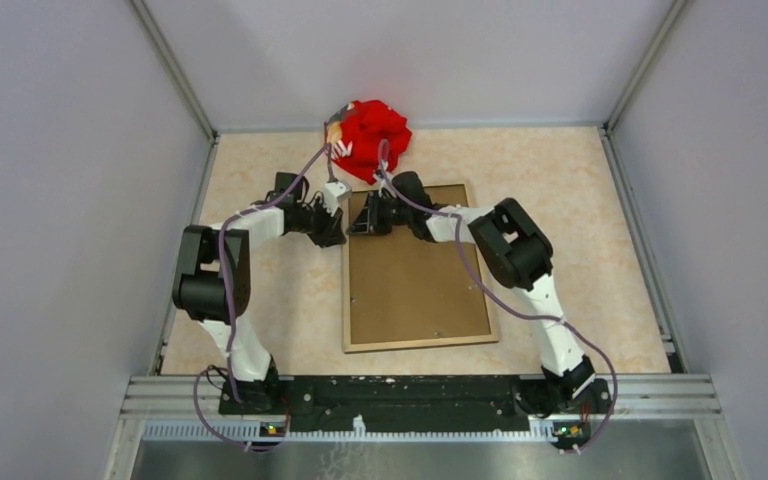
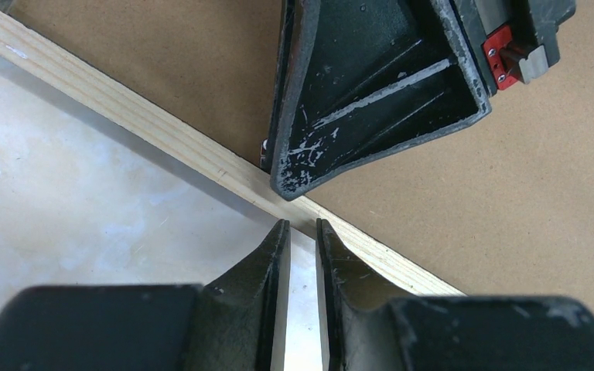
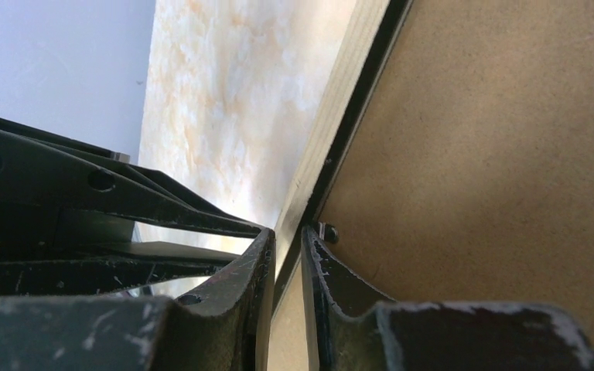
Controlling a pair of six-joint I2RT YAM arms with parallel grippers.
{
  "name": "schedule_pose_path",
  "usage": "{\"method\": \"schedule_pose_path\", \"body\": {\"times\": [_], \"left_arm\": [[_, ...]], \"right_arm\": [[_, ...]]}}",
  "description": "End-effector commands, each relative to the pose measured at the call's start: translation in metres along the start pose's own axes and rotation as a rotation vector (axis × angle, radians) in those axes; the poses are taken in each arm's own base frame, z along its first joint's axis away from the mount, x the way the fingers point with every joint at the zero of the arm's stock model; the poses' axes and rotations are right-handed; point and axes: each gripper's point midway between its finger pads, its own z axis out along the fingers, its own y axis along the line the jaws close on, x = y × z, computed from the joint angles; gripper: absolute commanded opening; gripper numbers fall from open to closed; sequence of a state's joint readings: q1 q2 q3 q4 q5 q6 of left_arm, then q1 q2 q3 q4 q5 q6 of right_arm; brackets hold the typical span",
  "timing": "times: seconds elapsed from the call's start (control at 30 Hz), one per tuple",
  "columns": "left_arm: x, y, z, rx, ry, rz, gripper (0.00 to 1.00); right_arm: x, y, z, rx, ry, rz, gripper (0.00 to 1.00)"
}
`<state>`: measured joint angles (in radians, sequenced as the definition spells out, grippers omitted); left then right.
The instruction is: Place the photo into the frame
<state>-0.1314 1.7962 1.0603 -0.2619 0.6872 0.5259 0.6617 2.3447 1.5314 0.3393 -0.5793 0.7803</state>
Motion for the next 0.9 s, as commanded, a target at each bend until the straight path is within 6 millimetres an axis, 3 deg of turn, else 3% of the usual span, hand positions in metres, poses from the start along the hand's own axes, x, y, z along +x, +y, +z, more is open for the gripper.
{"method": "schedule_pose_path", "body": {"times": [0.0,0.23,0.53,0.7,0.87], "left_arm": [[0.013,0.004,0.001,-0.023,0.03,0.018,0.23],[0.011,0.004,-0.002,-0.026,0.03,0.027,0.24],[-0.021,0.016,-0.02,-0.035,-0.028,0.016,0.26],[-0.038,0.027,-0.022,-0.054,-0.052,0.022,0.29],[-0.039,0.032,-0.012,-0.038,-0.057,-0.004,0.3]], "right_arm": [[-0.005,0.01,0.006,-0.023,-0.05,-0.017,0.19],[-0.008,0.023,-0.002,-0.045,-0.061,-0.016,0.19],[-0.059,0.055,-0.069,-0.065,-0.186,-0.056,0.31],[-0.076,0.041,-0.09,-0.002,-0.218,-0.054,0.34],[-0.074,0.017,-0.091,0.078,-0.212,-0.05,0.35]]}}
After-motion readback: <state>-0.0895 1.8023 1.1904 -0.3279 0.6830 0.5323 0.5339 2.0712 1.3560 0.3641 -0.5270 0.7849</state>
